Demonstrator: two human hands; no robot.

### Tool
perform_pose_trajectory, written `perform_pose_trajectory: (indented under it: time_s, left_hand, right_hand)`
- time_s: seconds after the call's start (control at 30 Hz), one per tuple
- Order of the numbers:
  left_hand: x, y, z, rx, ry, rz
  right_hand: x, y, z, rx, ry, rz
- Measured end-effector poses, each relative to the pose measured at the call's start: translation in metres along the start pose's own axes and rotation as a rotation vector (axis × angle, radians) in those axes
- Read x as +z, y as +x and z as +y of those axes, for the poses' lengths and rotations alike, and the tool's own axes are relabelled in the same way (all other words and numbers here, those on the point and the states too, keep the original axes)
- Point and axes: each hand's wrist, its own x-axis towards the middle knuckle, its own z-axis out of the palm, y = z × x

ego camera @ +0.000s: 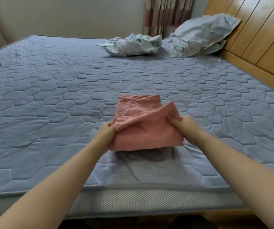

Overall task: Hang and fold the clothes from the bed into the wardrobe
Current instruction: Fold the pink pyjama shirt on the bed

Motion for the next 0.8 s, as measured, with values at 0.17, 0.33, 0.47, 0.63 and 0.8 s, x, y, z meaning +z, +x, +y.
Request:
perform_pose_trajectory:
  time_s: [0.17, 0.33, 0.47, 0.63, 0.8]
  left_hand:
    - [0.015, 0.014, -0.018, -0.170, 0.118, 0.194]
    - [0.023, -0.014, -0.002, 0.657, 0.431, 0.540]
    - [0.043, -0.025, 0.011, 1.445, 0.931, 0.035]
    - [0.042, 0.002, -0.007, 0.590, 1.400, -0.303]
    - [0.033, 0.009, -0.023, 0.463, 1.446, -0.212]
  right_hand:
    - [0.028, 0.028, 0.024, 0.232, -0.273, 0.269]
    - [0.033, 0.031, 0.030, 0.249, -0.368, 0.355]
    - [0.035, 0.033, 0.031, 0.091, -0.339, 0.378]
    - [0.029, 0.025, 0.039, 0.045, -0.464, 0.386]
    - [0.035, 0.018, 0.041, -0.129, -0.806, 0.421]
